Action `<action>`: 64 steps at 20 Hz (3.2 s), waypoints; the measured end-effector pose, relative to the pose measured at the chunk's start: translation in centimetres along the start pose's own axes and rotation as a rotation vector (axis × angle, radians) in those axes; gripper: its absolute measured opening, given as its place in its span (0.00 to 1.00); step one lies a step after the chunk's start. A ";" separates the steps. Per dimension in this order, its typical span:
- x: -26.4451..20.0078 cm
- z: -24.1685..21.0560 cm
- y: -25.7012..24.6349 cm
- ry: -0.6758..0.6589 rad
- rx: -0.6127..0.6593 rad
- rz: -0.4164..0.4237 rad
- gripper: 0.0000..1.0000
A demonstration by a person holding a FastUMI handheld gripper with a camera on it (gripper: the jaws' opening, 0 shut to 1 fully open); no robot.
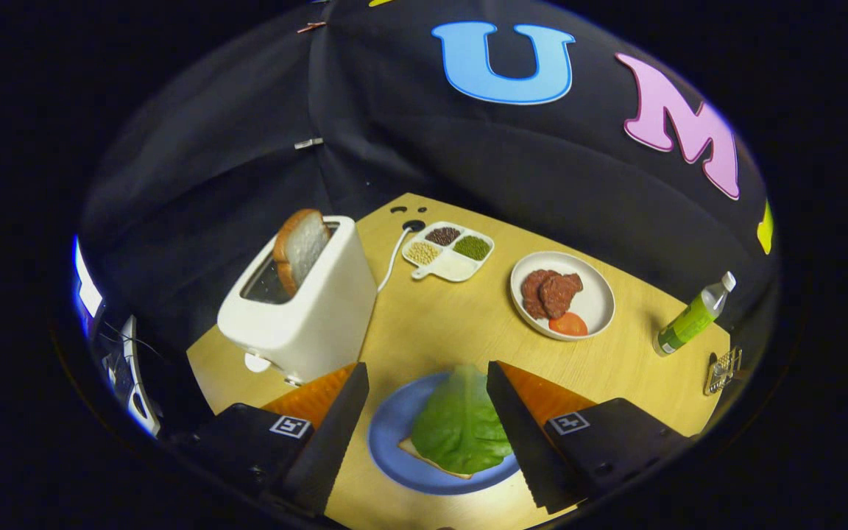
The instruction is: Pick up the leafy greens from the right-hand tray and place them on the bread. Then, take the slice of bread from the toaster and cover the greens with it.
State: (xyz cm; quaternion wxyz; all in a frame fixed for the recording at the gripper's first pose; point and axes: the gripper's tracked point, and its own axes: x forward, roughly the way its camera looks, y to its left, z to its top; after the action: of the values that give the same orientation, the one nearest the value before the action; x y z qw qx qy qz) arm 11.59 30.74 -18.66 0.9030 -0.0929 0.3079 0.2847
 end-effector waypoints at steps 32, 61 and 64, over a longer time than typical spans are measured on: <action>12.0 8.7 13.2 0.028 -0.133 0.054 0.82; -2.3 14.1 5.4 -0.153 0.036 0.061 0.15; -3.4 10.4 3.0 -0.129 0.117 0.047 0.15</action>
State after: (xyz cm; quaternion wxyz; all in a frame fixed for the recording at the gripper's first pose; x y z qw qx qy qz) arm 12.87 35.21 -8.28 0.9179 -0.0143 0.2672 0.2929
